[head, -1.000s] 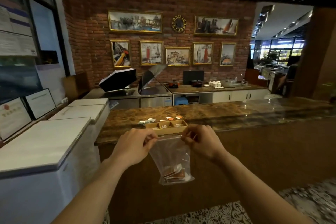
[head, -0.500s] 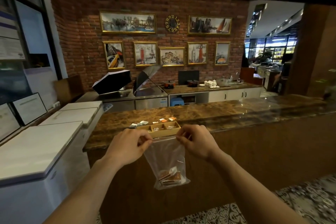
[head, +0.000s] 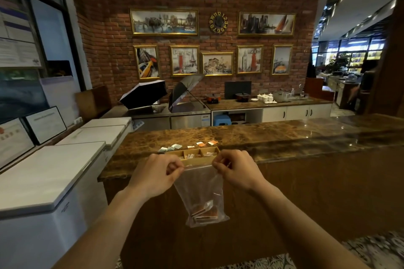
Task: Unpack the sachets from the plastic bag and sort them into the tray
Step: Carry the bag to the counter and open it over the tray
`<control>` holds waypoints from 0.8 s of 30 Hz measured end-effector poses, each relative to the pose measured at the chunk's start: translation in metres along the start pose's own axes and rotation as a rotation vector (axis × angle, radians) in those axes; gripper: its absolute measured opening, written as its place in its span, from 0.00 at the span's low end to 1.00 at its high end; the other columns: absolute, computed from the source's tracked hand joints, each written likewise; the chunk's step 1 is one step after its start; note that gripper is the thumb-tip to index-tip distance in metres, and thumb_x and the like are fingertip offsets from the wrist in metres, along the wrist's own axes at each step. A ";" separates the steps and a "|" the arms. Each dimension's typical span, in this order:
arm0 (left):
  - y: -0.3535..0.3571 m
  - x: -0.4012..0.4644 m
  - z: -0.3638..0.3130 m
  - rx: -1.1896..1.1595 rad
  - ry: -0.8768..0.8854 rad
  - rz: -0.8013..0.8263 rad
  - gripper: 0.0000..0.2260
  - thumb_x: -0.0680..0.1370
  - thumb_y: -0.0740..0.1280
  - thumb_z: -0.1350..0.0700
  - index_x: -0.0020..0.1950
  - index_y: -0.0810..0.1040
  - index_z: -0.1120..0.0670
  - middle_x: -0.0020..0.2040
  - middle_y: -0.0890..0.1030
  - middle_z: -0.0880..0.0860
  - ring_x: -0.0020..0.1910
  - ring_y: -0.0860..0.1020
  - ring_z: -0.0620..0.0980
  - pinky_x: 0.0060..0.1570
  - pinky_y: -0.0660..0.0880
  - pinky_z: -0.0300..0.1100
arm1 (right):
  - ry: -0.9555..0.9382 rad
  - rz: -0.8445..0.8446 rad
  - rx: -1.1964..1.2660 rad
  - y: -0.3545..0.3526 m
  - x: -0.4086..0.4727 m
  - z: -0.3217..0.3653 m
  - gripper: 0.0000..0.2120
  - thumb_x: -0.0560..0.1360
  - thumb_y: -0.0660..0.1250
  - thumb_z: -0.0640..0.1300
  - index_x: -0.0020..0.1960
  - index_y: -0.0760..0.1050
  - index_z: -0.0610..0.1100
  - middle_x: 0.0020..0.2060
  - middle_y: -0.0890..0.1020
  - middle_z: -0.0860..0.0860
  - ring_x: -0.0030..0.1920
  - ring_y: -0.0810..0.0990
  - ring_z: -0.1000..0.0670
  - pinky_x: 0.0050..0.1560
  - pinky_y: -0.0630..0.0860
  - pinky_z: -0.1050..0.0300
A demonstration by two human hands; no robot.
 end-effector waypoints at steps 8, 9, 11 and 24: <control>0.047 0.083 0.055 -0.092 -0.043 0.060 0.03 0.79 0.68 0.49 0.51 0.81 0.41 0.47 0.81 0.39 0.47 0.78 0.37 0.51 0.79 0.41 | 0.016 0.026 -0.022 0.044 0.084 -0.047 0.04 0.79 0.70 0.46 0.50 0.82 0.55 0.47 0.85 0.55 0.47 0.82 0.56 0.50 0.84 0.50; 0.051 0.095 0.063 -0.090 -0.048 0.045 0.03 0.78 0.69 0.49 0.50 0.81 0.41 0.46 0.81 0.39 0.46 0.78 0.37 0.51 0.79 0.41 | 0.016 0.020 -0.021 0.050 0.097 -0.053 0.04 0.79 0.70 0.47 0.49 0.82 0.56 0.46 0.85 0.56 0.47 0.82 0.56 0.50 0.84 0.49; 0.058 0.129 0.085 -0.036 -0.055 0.013 0.03 0.78 0.69 0.47 0.50 0.81 0.40 0.44 0.81 0.38 0.44 0.78 0.36 0.48 0.78 0.40 | 0.023 0.027 -0.014 0.062 0.132 -0.065 0.03 0.79 0.69 0.48 0.48 0.81 0.55 0.45 0.84 0.57 0.46 0.82 0.56 0.49 0.84 0.48; 0.112 0.314 0.175 -0.111 -0.076 0.071 0.03 0.78 0.70 0.49 0.47 0.82 0.40 0.44 0.81 0.38 0.45 0.78 0.37 0.41 0.76 0.34 | 0.086 0.059 0.006 0.112 0.321 -0.140 0.13 0.79 0.68 0.44 0.43 0.78 0.62 0.46 0.85 0.57 0.47 0.83 0.55 0.49 0.84 0.46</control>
Point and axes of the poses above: each hand's wrist, its own x-axis towards the middle knuckle, its own y-axis out of the palm, z = x × y, the point moved 3 cm from there along x, towards the middle knuckle
